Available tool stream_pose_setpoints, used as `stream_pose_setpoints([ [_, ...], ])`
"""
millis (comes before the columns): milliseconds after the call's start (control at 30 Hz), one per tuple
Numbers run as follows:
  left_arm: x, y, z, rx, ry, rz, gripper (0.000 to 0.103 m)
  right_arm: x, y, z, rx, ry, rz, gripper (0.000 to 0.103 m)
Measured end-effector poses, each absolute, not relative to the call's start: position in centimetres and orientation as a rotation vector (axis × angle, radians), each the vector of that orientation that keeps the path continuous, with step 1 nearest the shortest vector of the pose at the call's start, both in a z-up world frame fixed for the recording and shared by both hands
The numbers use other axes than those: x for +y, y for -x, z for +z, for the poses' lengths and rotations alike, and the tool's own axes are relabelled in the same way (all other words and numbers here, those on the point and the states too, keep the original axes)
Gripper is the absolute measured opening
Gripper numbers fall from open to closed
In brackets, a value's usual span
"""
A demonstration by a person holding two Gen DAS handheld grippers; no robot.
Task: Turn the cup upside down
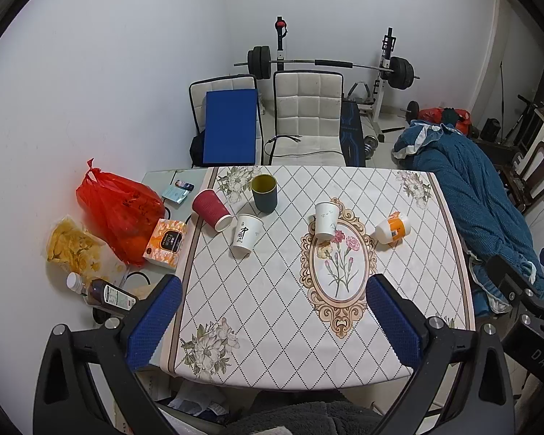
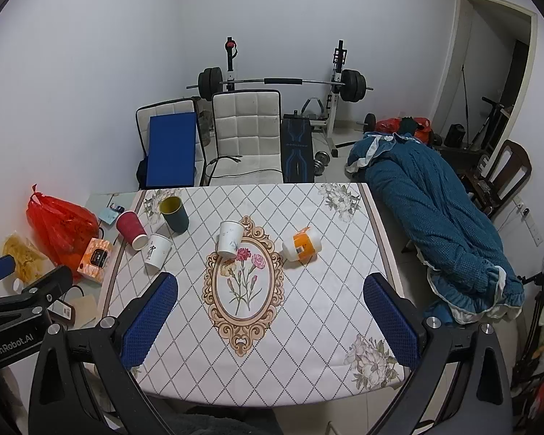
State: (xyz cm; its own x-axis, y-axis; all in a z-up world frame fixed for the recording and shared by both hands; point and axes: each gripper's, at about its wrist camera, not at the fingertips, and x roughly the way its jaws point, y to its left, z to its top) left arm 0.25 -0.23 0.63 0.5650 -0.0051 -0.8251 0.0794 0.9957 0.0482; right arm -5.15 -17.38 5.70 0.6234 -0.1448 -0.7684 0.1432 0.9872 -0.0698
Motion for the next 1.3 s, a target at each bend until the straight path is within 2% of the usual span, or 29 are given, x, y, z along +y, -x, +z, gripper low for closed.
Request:
stream_pose_setpoints([
  [1300,-0.5,-0.3,1.5,0.959,-0.078,-0.048,0.103,-16.5,4.9,7.4,0.870,0.003,-0.161,0.103],
])
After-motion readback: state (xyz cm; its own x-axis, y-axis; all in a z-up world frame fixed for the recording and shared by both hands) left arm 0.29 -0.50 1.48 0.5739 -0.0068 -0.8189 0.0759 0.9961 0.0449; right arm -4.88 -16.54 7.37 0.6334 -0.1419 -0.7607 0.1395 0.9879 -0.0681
